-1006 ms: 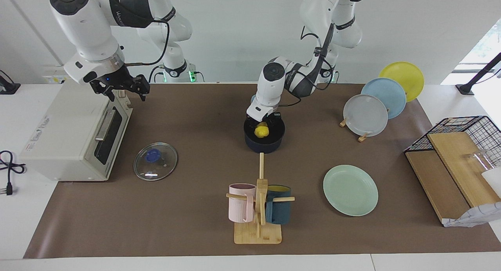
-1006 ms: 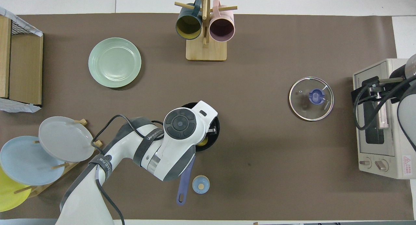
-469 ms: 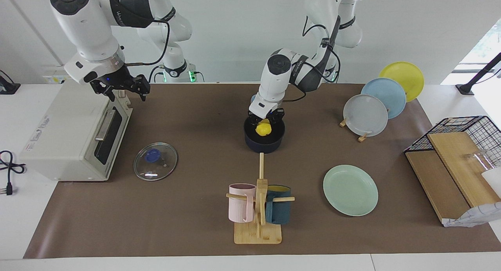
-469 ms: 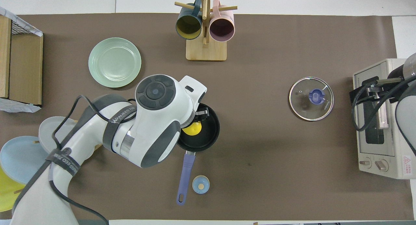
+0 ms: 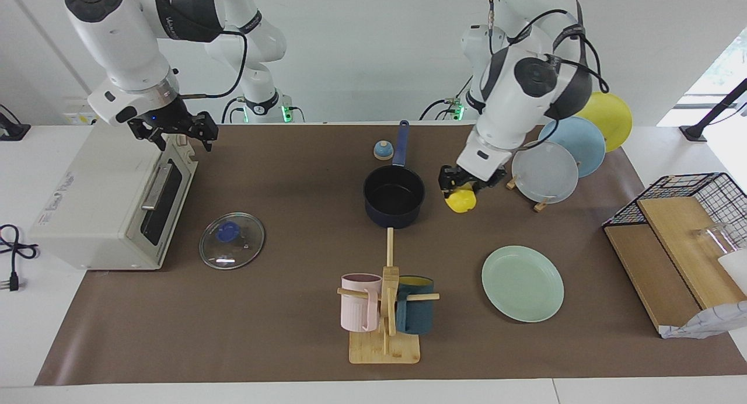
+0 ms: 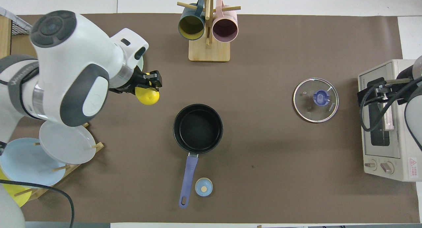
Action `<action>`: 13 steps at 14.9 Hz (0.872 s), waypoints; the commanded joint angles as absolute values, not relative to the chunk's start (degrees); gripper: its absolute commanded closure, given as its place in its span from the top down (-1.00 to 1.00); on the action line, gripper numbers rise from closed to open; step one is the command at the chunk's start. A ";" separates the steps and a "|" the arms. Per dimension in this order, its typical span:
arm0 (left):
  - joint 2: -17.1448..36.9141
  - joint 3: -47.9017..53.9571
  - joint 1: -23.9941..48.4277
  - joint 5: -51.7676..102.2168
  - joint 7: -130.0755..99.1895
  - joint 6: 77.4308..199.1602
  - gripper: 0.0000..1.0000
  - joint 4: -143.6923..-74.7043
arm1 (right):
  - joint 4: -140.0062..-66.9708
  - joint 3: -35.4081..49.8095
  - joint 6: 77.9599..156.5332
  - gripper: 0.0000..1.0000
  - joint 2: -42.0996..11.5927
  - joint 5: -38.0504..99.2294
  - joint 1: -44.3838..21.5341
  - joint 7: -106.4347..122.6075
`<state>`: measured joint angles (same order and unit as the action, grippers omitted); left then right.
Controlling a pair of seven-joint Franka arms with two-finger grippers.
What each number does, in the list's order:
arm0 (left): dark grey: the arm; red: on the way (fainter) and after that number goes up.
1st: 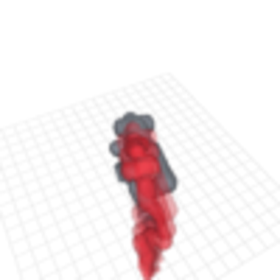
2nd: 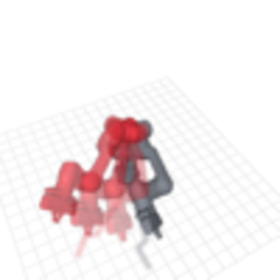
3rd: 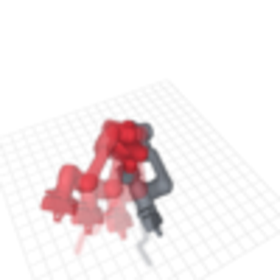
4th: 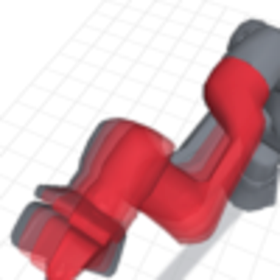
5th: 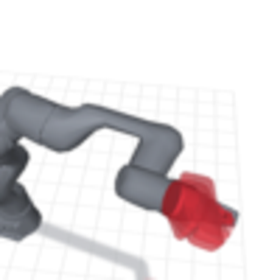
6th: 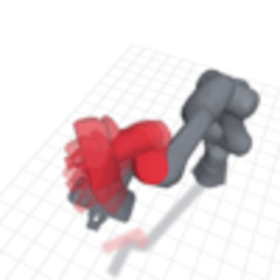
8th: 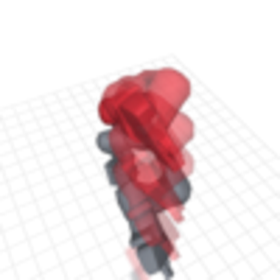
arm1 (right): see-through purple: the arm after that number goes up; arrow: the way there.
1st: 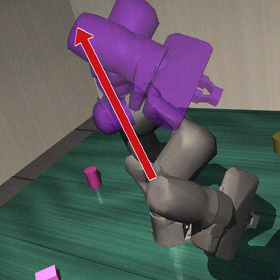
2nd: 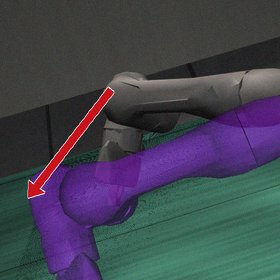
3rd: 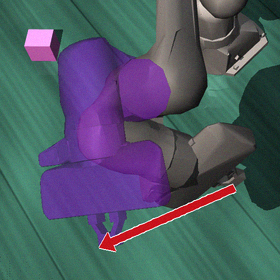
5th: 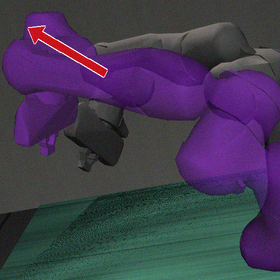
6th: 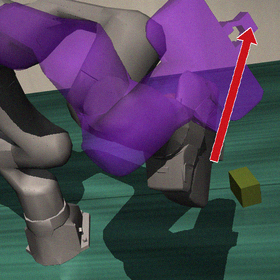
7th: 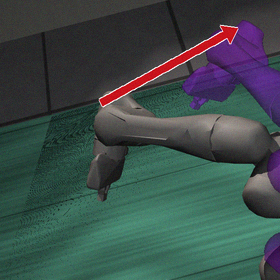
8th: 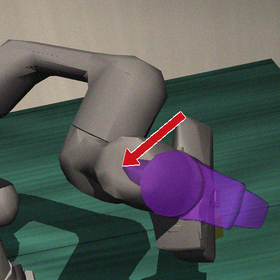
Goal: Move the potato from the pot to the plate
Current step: 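Lift the potato and carry it to the green plate with the left gripper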
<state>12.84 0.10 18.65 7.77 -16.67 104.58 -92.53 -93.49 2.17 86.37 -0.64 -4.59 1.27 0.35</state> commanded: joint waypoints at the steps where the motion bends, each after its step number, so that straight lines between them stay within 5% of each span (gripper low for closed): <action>1: 16.95 0.70 12.33 7.03 -6.98 105.46 -1.00 -89.22 | -93.08 2.02 86.84 1.00 -1.58 -3.69 1.49 0.17; 7: 29.08 0.79 8.26 4.04 -0.88 115.56 -1.00 -84.99 | -92.72 1.32 86.04 1.00 -0.45 -3.52 1.67 0.18; 13: 29.88 0.70 8.70 3.87 -0.09 122.69 -1.00 -92.28 | -93.52 1.32 86.31 1.00 0.35 -3.52 1.58 0.09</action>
<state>30.95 1.03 8.39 5.10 -1.05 120.09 -89.30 -92.91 1.21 86.33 -0.34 -4.58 1.16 0.35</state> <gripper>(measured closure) 0.339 0.000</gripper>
